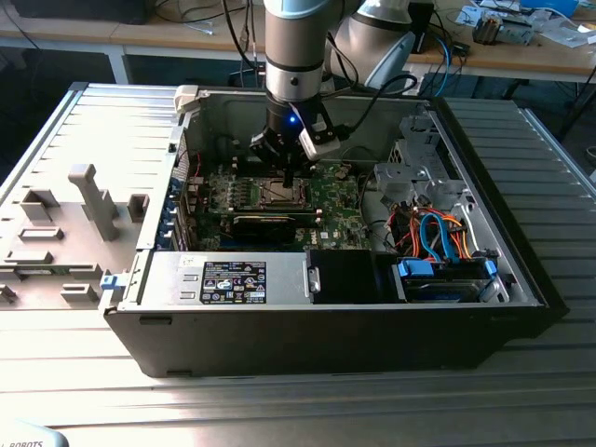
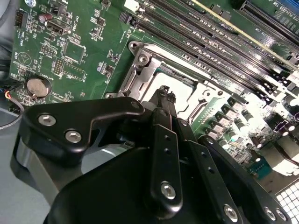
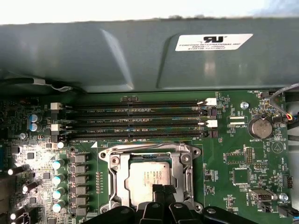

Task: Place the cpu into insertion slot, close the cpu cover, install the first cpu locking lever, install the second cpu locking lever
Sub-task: 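Install the second cpu locking lever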

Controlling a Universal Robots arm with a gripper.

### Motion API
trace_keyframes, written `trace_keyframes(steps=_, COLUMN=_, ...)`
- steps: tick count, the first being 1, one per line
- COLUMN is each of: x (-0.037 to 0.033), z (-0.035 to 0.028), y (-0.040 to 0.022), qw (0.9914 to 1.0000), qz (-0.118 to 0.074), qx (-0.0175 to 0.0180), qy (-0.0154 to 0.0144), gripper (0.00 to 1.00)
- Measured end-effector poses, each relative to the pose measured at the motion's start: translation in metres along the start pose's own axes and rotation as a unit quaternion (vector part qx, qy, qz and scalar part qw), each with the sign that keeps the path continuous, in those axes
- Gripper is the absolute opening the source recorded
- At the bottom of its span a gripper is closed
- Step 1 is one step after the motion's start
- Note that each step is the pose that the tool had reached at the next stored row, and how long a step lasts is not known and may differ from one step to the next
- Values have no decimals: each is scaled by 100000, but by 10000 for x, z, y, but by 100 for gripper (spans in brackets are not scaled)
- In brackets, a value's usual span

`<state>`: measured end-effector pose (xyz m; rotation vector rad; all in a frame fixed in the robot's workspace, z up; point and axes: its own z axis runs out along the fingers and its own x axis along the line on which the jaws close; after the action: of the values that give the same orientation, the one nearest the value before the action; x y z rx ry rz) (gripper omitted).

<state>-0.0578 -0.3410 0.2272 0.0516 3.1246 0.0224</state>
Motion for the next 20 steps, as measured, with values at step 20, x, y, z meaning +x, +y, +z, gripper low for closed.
trace_keyframes(steps=20, x=-73, z=-44, y=-253, qw=99942, qz=47, qx=-3416, qy=109, gripper=11)
